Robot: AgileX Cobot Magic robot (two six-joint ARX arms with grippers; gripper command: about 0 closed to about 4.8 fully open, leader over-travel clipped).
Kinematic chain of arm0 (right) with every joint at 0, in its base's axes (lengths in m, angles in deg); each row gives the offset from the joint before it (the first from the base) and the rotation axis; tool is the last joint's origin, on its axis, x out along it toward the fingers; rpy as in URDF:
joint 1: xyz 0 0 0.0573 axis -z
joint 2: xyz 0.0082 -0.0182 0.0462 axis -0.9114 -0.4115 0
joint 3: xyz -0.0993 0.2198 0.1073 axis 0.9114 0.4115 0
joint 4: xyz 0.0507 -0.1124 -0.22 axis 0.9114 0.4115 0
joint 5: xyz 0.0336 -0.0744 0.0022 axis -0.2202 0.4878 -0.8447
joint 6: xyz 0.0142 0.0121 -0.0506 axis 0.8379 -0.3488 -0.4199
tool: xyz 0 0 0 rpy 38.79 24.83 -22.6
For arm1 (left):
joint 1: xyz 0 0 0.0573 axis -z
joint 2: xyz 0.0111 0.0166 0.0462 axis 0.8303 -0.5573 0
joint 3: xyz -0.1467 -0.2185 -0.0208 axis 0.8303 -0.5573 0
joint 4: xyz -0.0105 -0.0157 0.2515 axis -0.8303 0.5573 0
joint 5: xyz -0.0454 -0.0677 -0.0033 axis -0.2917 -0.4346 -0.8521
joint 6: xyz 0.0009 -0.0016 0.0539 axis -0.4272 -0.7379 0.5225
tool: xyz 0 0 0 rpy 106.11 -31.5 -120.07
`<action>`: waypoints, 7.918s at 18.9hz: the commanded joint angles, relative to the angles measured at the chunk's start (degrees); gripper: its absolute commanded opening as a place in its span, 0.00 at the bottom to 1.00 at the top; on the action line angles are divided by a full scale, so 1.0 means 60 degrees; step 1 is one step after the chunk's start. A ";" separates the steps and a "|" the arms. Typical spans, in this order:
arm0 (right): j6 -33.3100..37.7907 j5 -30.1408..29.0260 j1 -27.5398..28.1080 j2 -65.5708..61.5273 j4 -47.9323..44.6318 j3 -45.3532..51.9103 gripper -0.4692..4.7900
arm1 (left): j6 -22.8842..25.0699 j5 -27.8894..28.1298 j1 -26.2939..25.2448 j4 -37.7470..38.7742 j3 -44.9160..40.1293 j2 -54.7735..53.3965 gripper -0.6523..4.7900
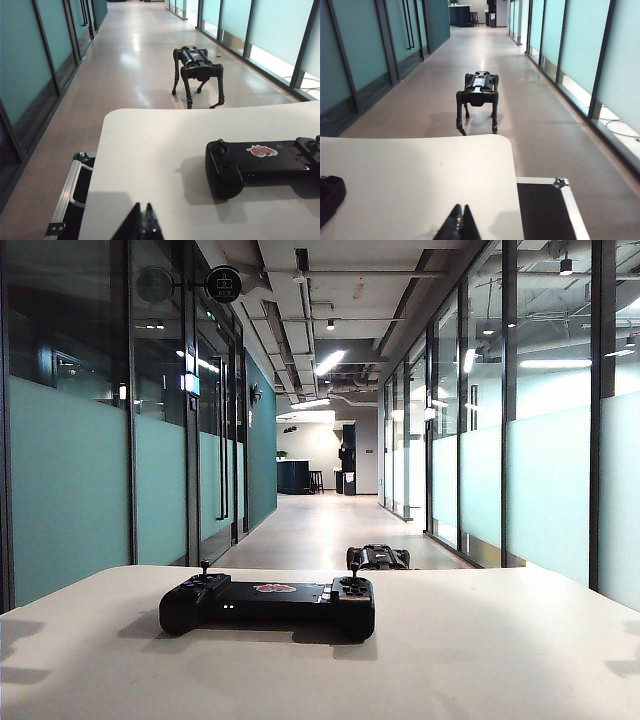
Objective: Push the left joystick on the remote control sitting on the white table forward to make the robot dog walk in a straight line until it approaches the door.
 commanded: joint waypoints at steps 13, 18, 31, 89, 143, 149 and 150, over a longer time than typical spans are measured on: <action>-0.0153 0.0025 0.0004 -0.0004 -0.0281 -0.0357 0.08 | -0.0066 0.0058 0.0004 -0.0335 0.0295 -0.0004 0.11; -0.0157 -0.0007 0.0004 -0.0368 -0.0288 -0.0805 0.08 | -0.0069 0.0372 0.0004 -0.0506 0.0656 -0.0073 0.11; -0.0189 -0.0404 -0.1213 -0.3643 -0.2503 -0.1494 0.08 | -0.0076 0.0226 0.0004 -0.2368 0.1402 -0.3096 0.11; 0.2229 0.1800 -0.6189 -1.8480 -0.8204 -0.6404 0.77 | -0.0608 -0.3570 0.0007 -0.6947 0.6502 -1.6597 0.11; 0.2579 0.1322 -0.5592 -2.0622 -0.5836 -0.9358 0.55 | -0.0641 -0.3971 0.0007 -0.6921 0.6499 -1.6593 0.11; 0.1814 0.1067 -0.5555 -2.0618 -0.5770 -0.9355 0.75 | -0.0645 -0.4003 0.0007 -0.6921 0.6499 -1.6593 0.11; 0.1814 0.1064 -0.5541 -2.0618 -0.5774 -0.9355 0.75 | -0.0645 -0.4003 0.0007 -0.6921 0.6499 -1.6593 0.11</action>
